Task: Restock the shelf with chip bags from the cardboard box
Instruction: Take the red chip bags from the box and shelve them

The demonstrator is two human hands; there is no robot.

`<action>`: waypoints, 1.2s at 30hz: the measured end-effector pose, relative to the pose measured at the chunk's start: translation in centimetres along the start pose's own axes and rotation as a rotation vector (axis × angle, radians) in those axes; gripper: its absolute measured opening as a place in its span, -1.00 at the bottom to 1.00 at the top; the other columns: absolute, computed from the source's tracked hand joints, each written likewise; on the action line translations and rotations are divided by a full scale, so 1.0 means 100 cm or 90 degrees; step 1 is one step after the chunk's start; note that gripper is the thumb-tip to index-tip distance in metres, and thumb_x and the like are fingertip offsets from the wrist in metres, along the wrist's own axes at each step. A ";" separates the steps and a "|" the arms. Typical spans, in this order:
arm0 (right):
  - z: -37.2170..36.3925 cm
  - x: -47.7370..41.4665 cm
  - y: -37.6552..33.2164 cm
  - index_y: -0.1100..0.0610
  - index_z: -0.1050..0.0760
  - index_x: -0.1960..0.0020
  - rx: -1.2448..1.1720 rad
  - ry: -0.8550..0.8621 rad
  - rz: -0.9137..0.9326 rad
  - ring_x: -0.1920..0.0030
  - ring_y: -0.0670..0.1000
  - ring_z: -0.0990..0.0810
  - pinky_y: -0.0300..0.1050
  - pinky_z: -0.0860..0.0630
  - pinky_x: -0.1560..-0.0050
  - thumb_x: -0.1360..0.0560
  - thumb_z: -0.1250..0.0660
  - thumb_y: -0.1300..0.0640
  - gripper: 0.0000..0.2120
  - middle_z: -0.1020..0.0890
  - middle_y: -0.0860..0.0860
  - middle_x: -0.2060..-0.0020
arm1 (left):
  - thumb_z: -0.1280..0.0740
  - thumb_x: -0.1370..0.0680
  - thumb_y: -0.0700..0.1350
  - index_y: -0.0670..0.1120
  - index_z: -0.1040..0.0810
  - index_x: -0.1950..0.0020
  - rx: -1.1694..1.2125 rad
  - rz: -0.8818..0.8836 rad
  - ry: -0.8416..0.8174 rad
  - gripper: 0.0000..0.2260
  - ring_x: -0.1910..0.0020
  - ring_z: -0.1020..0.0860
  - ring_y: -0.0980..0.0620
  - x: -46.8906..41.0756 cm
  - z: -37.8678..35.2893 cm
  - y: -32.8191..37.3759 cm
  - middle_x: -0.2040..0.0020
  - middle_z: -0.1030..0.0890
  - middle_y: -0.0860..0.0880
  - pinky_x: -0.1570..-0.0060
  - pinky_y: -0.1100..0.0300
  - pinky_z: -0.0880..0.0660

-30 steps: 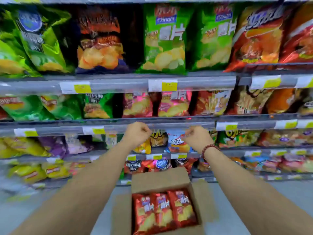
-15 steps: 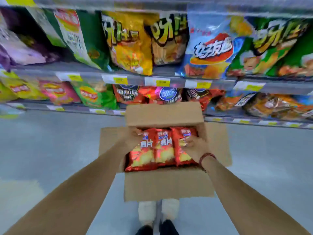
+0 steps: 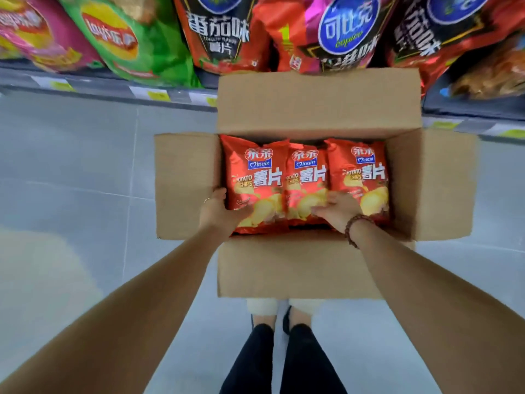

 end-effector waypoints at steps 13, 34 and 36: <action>-0.029 -0.065 0.024 0.18 -0.41 -0.35 -0.235 -0.026 -0.067 -0.27 0.11 -0.52 0.00 -0.40 -0.33 -0.26 -0.52 -0.17 -0.22 -0.57 0.05 -0.24 | -0.64 -0.16 0.04 -0.08 -0.44 -0.27 0.145 0.031 -0.040 -0.24 -0.06 -0.57 0.07 -0.038 -0.037 -0.016 -0.10 -0.59 0.07 -0.12 0.15 -0.51; -0.030 -0.077 0.035 0.11 -0.47 -0.28 -0.404 -0.078 -0.026 -0.07 -0.01 -0.65 0.02 -0.50 -0.24 0.22 -0.67 -0.17 0.11 -0.67 -0.03 -0.08 | -0.64 -0.17 -0.11 -0.04 -0.52 -0.30 0.349 0.032 -0.244 -0.28 -0.08 -0.67 -0.03 -0.031 -0.059 -0.020 -0.11 -0.69 -0.05 -0.08 0.06 -0.59; -0.023 -0.063 0.027 0.07 -0.45 -0.27 -0.375 -0.069 0.003 -0.12 -0.02 -0.62 0.03 -0.47 -0.28 0.19 -0.66 -0.19 0.07 -0.65 -0.05 -0.11 | -0.58 -0.25 -0.13 -0.03 -0.52 -0.31 0.355 0.036 -0.276 -0.36 -0.06 -0.68 -0.03 -0.017 -0.055 -0.018 -0.11 -0.70 -0.05 0.02 0.11 -0.63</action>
Point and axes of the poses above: each hand's wrist, its own x-axis away from the middle knuckle, its own z-axis out of the back of the hand, y = z × x, the point moved 9 cm from there along -x, towards the middle knuckle
